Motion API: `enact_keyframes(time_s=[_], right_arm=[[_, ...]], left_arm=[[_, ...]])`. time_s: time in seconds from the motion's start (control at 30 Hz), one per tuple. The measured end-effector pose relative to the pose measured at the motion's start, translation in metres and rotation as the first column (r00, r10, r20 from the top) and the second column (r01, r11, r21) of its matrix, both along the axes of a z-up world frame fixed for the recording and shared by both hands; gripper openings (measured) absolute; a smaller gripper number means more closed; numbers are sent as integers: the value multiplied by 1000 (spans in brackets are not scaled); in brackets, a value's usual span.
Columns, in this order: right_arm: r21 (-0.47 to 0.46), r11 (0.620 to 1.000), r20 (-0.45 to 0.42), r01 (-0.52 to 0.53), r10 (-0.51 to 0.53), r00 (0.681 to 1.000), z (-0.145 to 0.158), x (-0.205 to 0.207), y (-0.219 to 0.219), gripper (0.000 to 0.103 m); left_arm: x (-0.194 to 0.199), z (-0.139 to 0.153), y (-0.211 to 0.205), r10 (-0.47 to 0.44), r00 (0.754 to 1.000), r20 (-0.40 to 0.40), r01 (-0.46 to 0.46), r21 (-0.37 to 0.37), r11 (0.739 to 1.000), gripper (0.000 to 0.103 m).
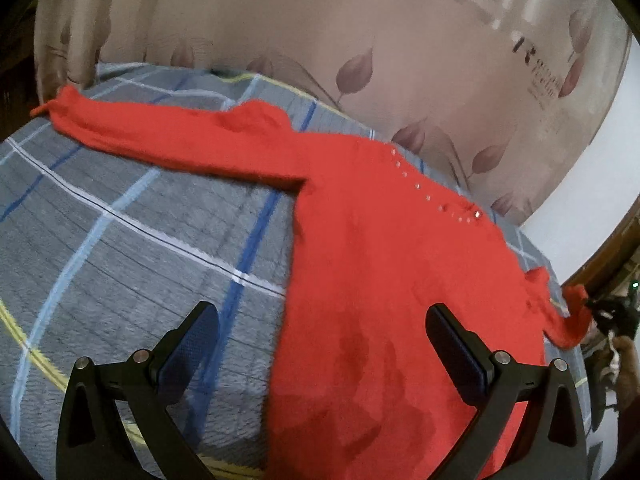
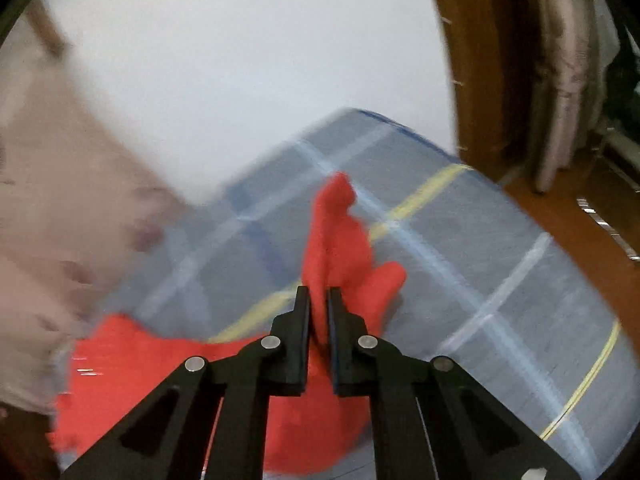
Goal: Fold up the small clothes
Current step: 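Fold the held sleeve across the sweater body with the right gripper, release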
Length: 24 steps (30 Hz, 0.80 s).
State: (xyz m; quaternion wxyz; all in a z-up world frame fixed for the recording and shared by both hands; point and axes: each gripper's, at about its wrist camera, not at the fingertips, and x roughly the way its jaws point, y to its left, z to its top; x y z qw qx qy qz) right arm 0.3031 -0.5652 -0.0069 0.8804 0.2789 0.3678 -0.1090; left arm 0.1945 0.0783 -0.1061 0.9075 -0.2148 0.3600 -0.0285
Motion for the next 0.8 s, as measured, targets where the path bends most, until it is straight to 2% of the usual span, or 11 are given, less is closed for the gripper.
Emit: enact_keyframes(time_s=[0.07, 0.13, 0.27, 0.37, 0.43, 0.53, 0.6, 0.7, 0.8], right_arm=[[-2, 995, 59, -98, 98, 993, 25, 3, 47, 7], [-25, 981, 95, -194, 195, 976, 42, 8, 93, 7], [-64, 914, 127, -400, 405, 905, 57, 28, 206, 7], [-125, 857, 110, -500, 513, 851, 46, 37, 280, 7], [-125, 833, 99, -539, 551, 829, 29, 50, 318, 7], [-144, 809, 74, -570, 583, 809, 10, 65, 357, 7], [-158, 788, 59, -595, 609, 791, -3, 71, 385, 7], [-168, 762, 53, -626, 641, 766, -23, 74, 411, 7], [-181, 721, 56, -669, 687, 725, -36, 76, 439, 7]], left_arm=[[-5, 11, 8, 7, 1000, 30, -8, 7, 1000, 103], [-8, 20, 14, 21, 999, 47, -23, 45, 999, 103], [-10, 33, 36, 38, 997, 73, -45, 96, 994, 103], [-12, 30, 51, 56, 996, 76, -63, 94, 994, 103], [-14, 24, 57, 62, 995, 84, -70, 99, 993, 103], [-17, 12, 58, 63, 994, 90, -72, 102, 992, 103], [-13, 5, 59, 53, 997, 49, -56, 68, 996, 103], [-12, 3, 60, 48, 998, 42, -50, 48, 998, 103], [-11, 3, 59, 35, 999, 36, -37, 42, 998, 103]])
